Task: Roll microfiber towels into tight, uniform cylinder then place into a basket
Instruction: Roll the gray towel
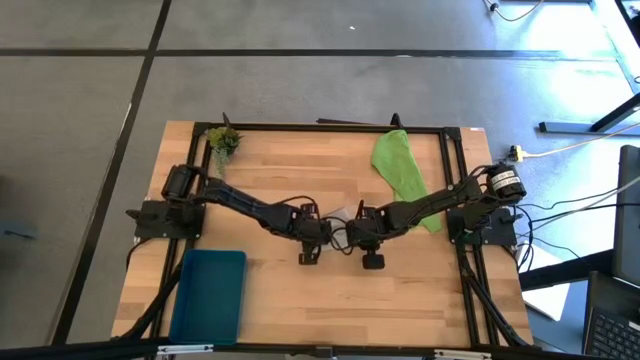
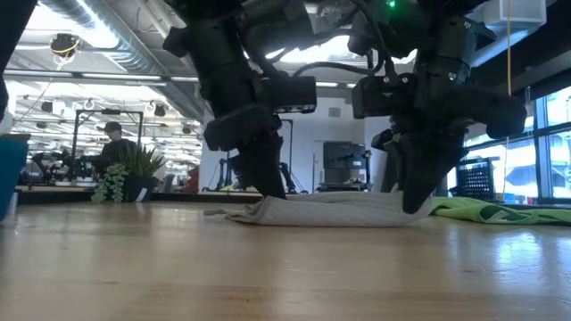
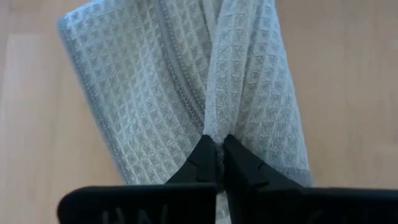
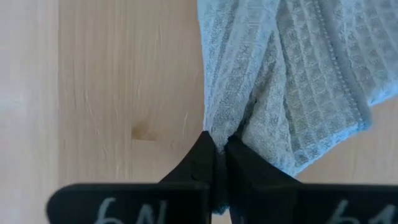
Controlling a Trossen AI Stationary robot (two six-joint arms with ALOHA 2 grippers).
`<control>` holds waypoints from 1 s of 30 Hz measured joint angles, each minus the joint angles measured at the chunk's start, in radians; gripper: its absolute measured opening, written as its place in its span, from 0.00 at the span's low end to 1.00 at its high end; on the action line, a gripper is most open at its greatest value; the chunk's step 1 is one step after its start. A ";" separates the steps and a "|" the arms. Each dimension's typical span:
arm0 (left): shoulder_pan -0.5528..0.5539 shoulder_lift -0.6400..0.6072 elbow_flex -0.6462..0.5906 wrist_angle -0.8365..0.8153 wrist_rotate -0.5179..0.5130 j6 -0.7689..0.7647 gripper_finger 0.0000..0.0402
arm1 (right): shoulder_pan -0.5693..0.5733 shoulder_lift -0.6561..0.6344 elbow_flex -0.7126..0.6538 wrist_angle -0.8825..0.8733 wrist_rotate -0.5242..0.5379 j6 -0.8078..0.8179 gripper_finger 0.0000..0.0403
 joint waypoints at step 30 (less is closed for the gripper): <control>-0.105 -0.004 0.001 -0.070 0.017 -0.169 0.00 | 0.014 0.005 0.093 0.000 -0.096 -0.127 0.04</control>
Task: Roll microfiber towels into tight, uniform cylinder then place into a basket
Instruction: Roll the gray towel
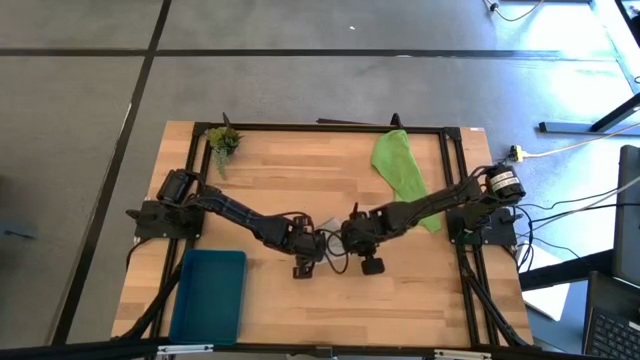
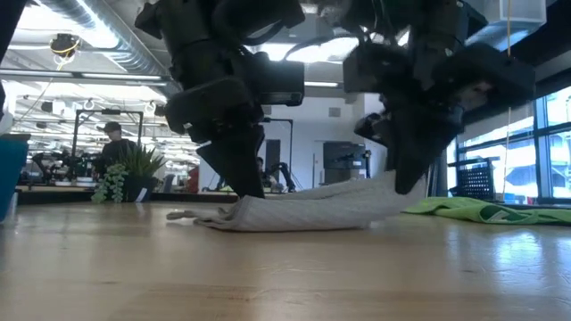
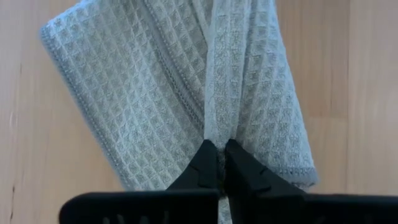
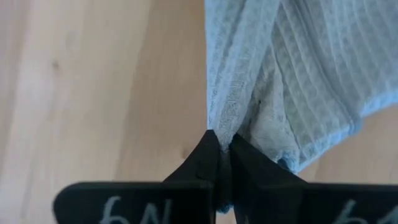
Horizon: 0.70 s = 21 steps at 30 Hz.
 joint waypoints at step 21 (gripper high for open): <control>-0.084 -0.003 0.000 -0.081 -0.076 0.017 0.00 | -0.139 0.035 0.047 0.216 -0.293 -0.100 0.04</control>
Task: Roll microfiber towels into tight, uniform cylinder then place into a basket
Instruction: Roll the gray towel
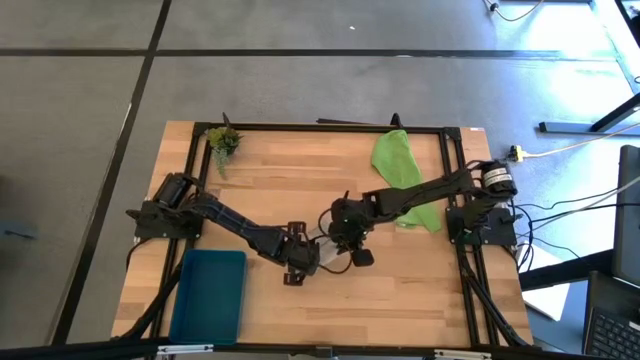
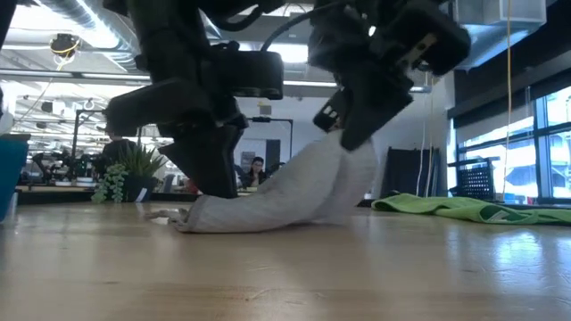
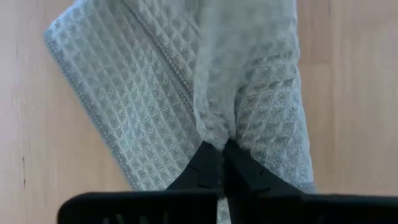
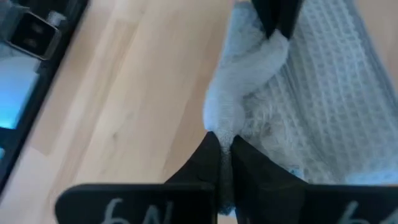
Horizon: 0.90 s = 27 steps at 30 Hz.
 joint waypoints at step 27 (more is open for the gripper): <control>-0.041 -0.019 -0.003 -0.056 -0.028 -0.044 0.00 | -0.065 0.176 0.004 0.167 0.028 -0.022 0.05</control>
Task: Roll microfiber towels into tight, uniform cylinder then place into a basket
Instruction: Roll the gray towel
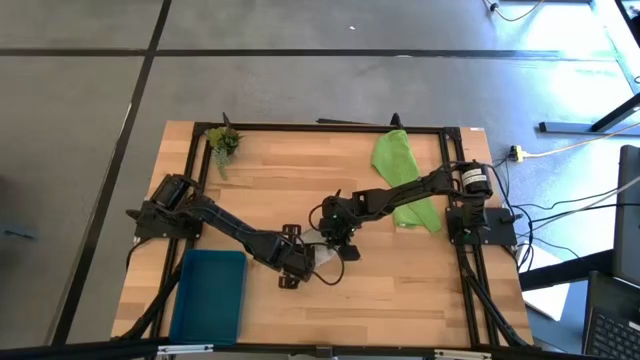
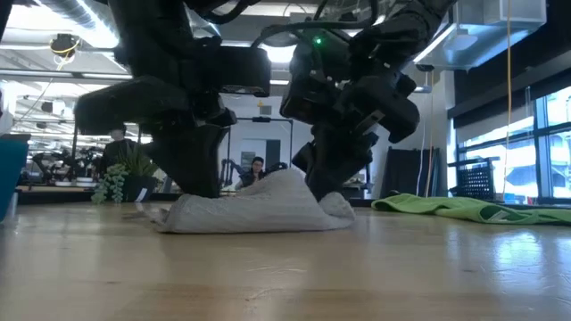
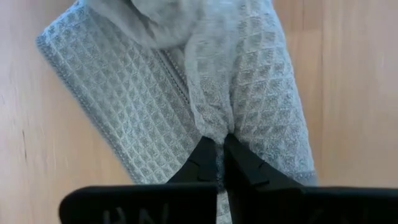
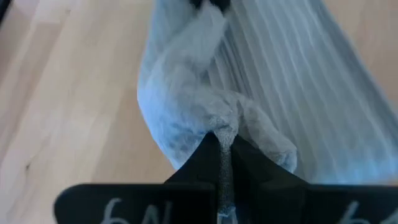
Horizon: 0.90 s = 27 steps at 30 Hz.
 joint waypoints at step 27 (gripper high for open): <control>-0.051 -0.046 0.079 -0.192 0.086 -0.369 0.00 | 0.000 0.000 0.000 -0.023 0.054 0.021 0.05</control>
